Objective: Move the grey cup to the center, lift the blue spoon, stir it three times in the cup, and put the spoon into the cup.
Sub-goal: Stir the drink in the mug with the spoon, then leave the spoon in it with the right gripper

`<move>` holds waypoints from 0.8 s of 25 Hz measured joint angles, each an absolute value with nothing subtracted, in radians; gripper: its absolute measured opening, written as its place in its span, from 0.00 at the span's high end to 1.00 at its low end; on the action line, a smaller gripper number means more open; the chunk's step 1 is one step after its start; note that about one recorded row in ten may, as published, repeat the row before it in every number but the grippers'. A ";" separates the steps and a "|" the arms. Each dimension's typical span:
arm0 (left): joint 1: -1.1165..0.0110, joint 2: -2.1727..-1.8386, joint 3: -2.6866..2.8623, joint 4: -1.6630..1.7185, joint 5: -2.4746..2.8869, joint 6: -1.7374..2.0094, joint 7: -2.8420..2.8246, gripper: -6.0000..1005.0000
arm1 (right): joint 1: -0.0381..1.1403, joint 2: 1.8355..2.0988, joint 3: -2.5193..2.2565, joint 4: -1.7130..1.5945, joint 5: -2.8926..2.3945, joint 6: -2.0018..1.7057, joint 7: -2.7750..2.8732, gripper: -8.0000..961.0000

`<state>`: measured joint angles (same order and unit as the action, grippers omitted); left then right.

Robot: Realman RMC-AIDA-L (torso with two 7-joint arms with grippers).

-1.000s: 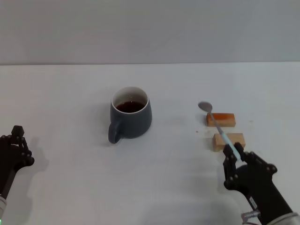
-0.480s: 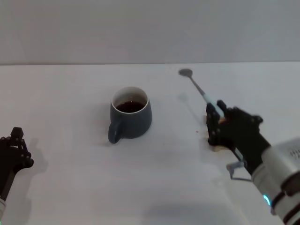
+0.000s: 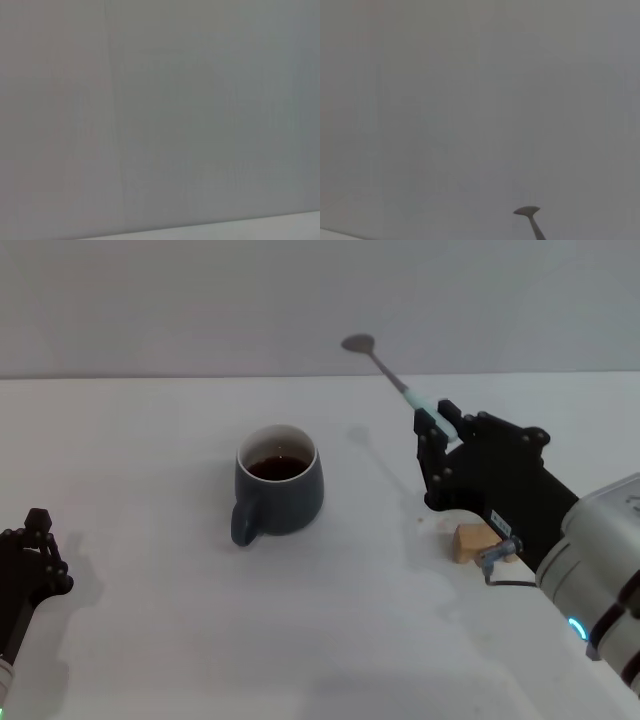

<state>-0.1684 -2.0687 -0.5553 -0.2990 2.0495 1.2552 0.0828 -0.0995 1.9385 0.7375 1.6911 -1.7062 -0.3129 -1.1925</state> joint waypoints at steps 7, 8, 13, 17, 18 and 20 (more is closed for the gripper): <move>-0.171 -2.068 -0.555 -0.299 2.050 1.251 0.083 1.00 | -0.120 2.040 0.725 1.605 -1.962 -0.391 -1.217 0.82; -0.171 -2.068 -0.555 -0.299 2.050 1.251 0.083 1.00 | -0.118 2.052 0.713 1.585 -2.007 -0.429 -1.213 0.82; -0.172 -2.068 -0.555 -0.298 2.049 1.250 0.083 1.00 | -0.017 2.069 0.618 1.453 -2.159 -0.686 -1.118 0.82; -0.173 -2.069 -0.555 -0.298 2.049 1.250 0.083 1.00 | 0.095 2.066 0.560 1.307 -2.268 -0.891 -0.962 0.82; -0.173 -2.069 -0.555 -0.298 2.049 1.250 0.083 1.00 | 0.110 2.066 0.547 1.271 -2.305 -0.938 -0.926 0.82; -0.173 -2.069 -0.555 -0.299 2.049 1.250 0.082 1.00 | 0.135 2.069 0.533 1.205 -2.400 -1.044 -0.832 0.82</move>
<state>-0.1733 -2.0691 -0.5553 -0.2986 2.0490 1.2497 0.0823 0.1351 2.0685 0.5333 1.2046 -2.4000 -1.0435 -0.8315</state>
